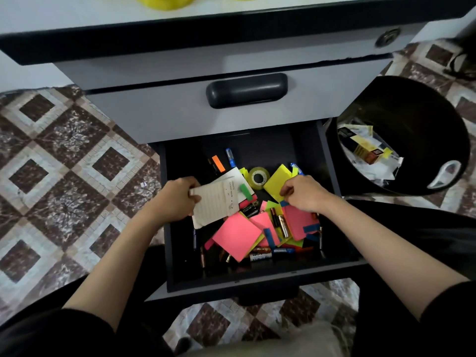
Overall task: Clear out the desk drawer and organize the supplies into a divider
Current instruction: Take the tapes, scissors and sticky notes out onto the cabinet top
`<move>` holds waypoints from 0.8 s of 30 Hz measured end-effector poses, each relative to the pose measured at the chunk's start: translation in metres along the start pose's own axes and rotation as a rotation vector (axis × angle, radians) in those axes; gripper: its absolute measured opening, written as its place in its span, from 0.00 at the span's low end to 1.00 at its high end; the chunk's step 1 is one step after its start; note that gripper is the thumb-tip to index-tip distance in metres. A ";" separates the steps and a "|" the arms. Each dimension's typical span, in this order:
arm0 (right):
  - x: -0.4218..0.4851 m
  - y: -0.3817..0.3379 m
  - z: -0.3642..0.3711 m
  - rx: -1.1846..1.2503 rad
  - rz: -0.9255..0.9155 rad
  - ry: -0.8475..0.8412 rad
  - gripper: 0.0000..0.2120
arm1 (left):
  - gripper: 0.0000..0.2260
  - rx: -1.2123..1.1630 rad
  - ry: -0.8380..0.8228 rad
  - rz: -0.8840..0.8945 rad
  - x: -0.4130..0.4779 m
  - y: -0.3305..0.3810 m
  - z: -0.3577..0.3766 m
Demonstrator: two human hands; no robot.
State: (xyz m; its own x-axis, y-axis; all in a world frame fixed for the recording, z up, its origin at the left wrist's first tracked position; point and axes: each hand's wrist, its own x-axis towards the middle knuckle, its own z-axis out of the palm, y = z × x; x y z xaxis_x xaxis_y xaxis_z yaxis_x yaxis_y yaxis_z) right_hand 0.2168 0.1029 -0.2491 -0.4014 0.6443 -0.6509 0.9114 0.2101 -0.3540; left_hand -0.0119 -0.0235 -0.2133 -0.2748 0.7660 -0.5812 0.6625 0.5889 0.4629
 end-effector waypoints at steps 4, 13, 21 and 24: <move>-0.004 -0.002 -0.007 -0.117 0.090 0.030 0.11 | 0.09 0.059 -0.024 0.018 0.000 -0.002 0.002; -0.005 0.001 0.007 0.085 0.277 -0.017 0.25 | 0.09 0.077 -0.008 0.003 0.001 -0.011 0.006; 0.002 0.006 0.014 0.372 0.242 0.059 0.14 | 0.09 0.071 -0.010 -0.001 0.002 -0.010 0.005; 0.000 0.010 0.017 0.169 0.292 0.109 0.17 | 0.09 0.059 -0.010 -0.003 0.001 -0.009 0.005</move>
State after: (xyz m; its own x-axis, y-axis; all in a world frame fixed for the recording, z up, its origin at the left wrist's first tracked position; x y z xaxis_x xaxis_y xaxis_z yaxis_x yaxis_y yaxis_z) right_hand 0.2241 0.0927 -0.2644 -0.1055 0.7359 -0.6688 0.9546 -0.1135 -0.2755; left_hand -0.0148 -0.0290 -0.2215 -0.2706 0.7613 -0.5893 0.7018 0.5750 0.4205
